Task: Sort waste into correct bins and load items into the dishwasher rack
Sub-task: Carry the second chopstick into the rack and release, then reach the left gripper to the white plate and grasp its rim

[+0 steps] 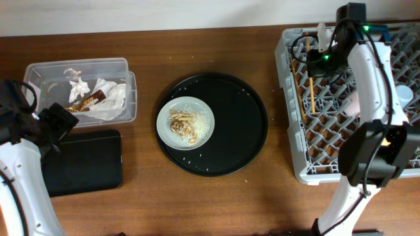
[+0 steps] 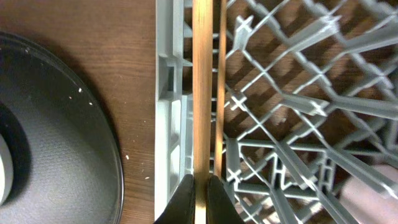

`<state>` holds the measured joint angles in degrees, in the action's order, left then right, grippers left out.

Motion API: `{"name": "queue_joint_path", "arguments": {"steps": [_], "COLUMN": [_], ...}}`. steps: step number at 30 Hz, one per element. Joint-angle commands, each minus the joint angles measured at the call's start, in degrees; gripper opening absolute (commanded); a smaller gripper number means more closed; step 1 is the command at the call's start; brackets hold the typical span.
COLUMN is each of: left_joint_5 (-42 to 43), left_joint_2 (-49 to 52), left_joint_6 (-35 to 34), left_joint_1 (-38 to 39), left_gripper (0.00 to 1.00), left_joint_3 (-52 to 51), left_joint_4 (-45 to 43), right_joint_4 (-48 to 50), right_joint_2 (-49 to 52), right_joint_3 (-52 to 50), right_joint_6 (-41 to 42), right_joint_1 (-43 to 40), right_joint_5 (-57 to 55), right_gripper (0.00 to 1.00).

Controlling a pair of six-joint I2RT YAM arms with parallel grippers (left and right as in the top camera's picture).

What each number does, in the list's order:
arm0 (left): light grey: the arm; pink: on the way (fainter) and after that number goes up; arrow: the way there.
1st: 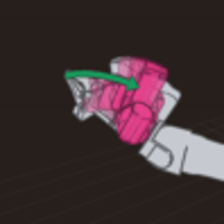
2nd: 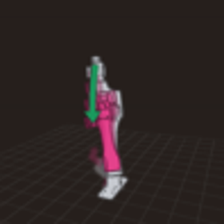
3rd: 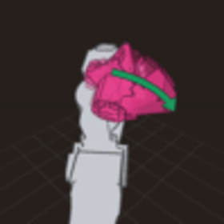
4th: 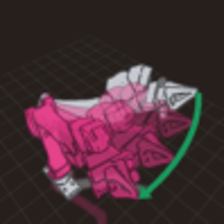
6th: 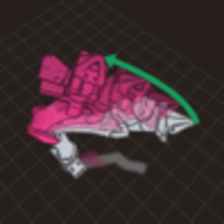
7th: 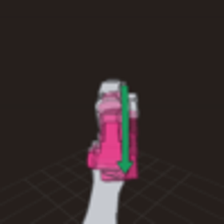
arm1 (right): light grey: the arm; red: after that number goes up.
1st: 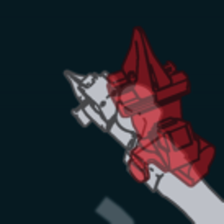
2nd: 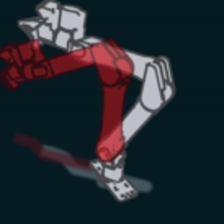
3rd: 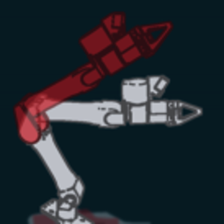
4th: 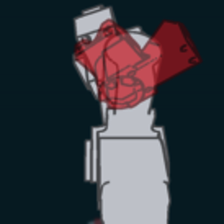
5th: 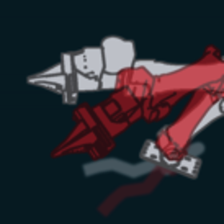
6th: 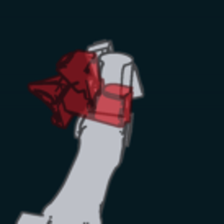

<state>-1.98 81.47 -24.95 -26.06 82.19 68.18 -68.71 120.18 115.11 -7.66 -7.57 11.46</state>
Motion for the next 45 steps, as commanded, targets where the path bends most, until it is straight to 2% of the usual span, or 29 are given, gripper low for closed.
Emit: {"name": "queue_joint_path", "arguments": {"steps": [1, 3, 5, 9, 11, 12, 15, 19, 27, 28, 30, 31, 32, 33, 35, 37, 38, 39, 41, 43, 45], "left_joint_5": [-0.4, -0.4, -0.4, -0.4, -0.4, -0.4, -0.4, -0.4, -0.3, 1.4, 12.5, 14.6, 20.7, 30.6, 40.5, 42.6, 41.6, 38.5, 19.9, 6.7, 3.0], "left_joint_2": [-0.5, -0.5, -0.5, -0.5, -0.5, -0.5, -0.5, -0.5, -0.5, -0.5, -0.5, -0.5, -0.5, -0.5, -0.5, -0.6, -0.6, -0.6, -0.6, -0.4, 0.4], "left_joint_6": [-0.5, -0.5, -0.5, -0.5, -0.5, -0.5, -0.5, -0.5, -0.5, -0.9, -1.4, -1.4, -1.3, 0.6, 13.8, 19.3, 19.7, 19.1, 6.1, -0.6, -1.2], "left_joint_1": [-0.3, -0.3, -0.3, -0.3, -0.3, -0.3, -0.3, -0.3, -0.3, -0.3, -0.3, -0.3, -0.3, 0.0, 3.5, 11.1, 16.3, 23.6, 37.8, 50.1, 58.6], "left_gripper": [0.99, 1.00, 0.99, 0.99, 0.99, 0.99, 0.99, 0.99, 0.99, 0.99, 0.99, 0.99, 1.00, 0.99, 0.99, 0.99, 0.99, 0.99, 0.99, 0.99, 0.99], "left_joint_3": [0.7, 0.7, 0.7, 0.7, 0.7, 0.7, 0.7, 0.7, 0.7, 0.7, 0.7, 0.7, 0.7, 0.7, 0.7, 0.7, 0.7, 0.7, 0.7, 0.7, 0.7], "left_joint_4": [0.1, 0.0, 0.0, 0.1, 0.0, 0.0, 0.0, 0.0, 0.0, 0.1, 0.1, 0.2, 4.3, 10.1, 11.7, 12.9, 11.8, 9.5, 6.8, 3.8, -2.3], "right_joint_4": [0.0, -1.4, -5.6, -10.3, -14.2, -17.2, -26.4, -28.6, -28.6, -28.6, -28.6, -28.6, -28.6, -28.6, -28.6, -28.6, -28.6, -28.6, -28.6, -28.6, -28.6], "right_joint_2": [2.1, 1.7, 0.3, -11.9, -18.1, -20.3, -21.9, -21.8, -21.8, -21.8, -21.8, -21.8, -21.8, -21.8, -21.8, -21.8, -21.8, -21.8, -21.8, -21.8, -21.8], "right_joint_3": [-0.4, -0.2, 1.7, 2.3, 2.3, 2.3, 1.8, 1.2, 1.2, 1.2, 1.2, 1.2, 1.2, 1.2, 1.2, 1.2, 1.2, 1.2, 1.2, 1.2, 1.2], "right_joint_6": [2.7, 5.8, 8.1, 18.8, 20.9, 21.2, 23.2, 23.2, 23.2, 23.2, 23.2, 23.2, 23.2, 23.2, 23.2, 23.2, 23.2, 23.2, 23.2, 23.2, 23.2], "right_joint_1": [0.1, 0.1, 0.1, -0.3, -1.7, -2.9, -10.2, -22.2, -22.5, -22.5, -22.5, -22.5, -22.5, -22.5, -22.5, -22.5, -22.5, -22.5, -22.5, -22.5, -22.5], "right_joint_5": [1.9, 2.3, 2.3, 1.8, 1.1, -1.2, -8.7, -7.6, -7.6, -7.6, -7.6, -7.6, -7.6, -7.6, -7.6, -7.6, -7.6, -7.6, -7.6, -7.6, -7.6], "right_gripper": [0.26, 0.70, 0.71, 0.72, 0.75, 0.98, 0.98, 0.98, 0.98, 0.98, 0.98, 0.98, 0.98, 0.98, 0.98, 0.98, 0.99, 0.98, 0.98, 0.99, 0.98]}}
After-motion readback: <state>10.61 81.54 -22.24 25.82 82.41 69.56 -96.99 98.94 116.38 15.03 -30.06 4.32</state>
